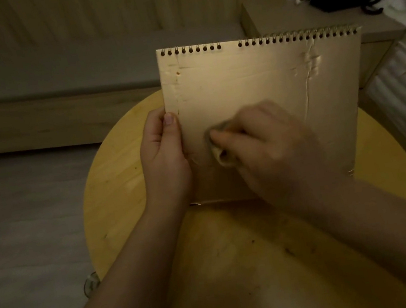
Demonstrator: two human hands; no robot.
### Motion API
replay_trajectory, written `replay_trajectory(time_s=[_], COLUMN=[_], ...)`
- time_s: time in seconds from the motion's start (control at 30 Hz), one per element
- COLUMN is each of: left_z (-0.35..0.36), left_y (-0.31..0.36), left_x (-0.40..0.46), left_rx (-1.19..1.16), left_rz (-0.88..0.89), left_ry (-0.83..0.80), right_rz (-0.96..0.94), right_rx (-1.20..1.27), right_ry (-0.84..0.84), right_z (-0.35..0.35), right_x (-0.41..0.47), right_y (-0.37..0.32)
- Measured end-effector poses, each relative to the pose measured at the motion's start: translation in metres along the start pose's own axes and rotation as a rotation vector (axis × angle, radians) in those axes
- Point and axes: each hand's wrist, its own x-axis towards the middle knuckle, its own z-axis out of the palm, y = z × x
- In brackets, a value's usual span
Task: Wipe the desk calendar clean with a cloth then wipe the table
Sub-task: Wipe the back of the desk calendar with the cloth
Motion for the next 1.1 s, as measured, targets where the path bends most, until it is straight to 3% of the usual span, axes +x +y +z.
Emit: replay_trajectory(time_s=[0.3,0.5,0.8,1.1], left_z=[-0.001,-0.002,-0.002,-0.007], left_y=[0.002,0.001,0.003,0.009], left_x=[-0.001,0.001,0.0,0.001], left_rx=[0.002,-0.068,-0.003,-0.121], left_rz=[0.005,-0.022,-0.028,-0.088], left_ry=[-0.024,-0.06,-0.029,-0.117], right_rz=[0.117,0.086,0.094,0.091], right_rx=[-0.086,-0.035,0.044,0.065], right_ry=[0.044,0.088,-0.045,0.005], right_z=[-0.01,0.006,0.031,0.023], right_x=[0.075,0.033,-0.063,-0.029], right_y=[0.022,-0.002,-0.056,-0.044])
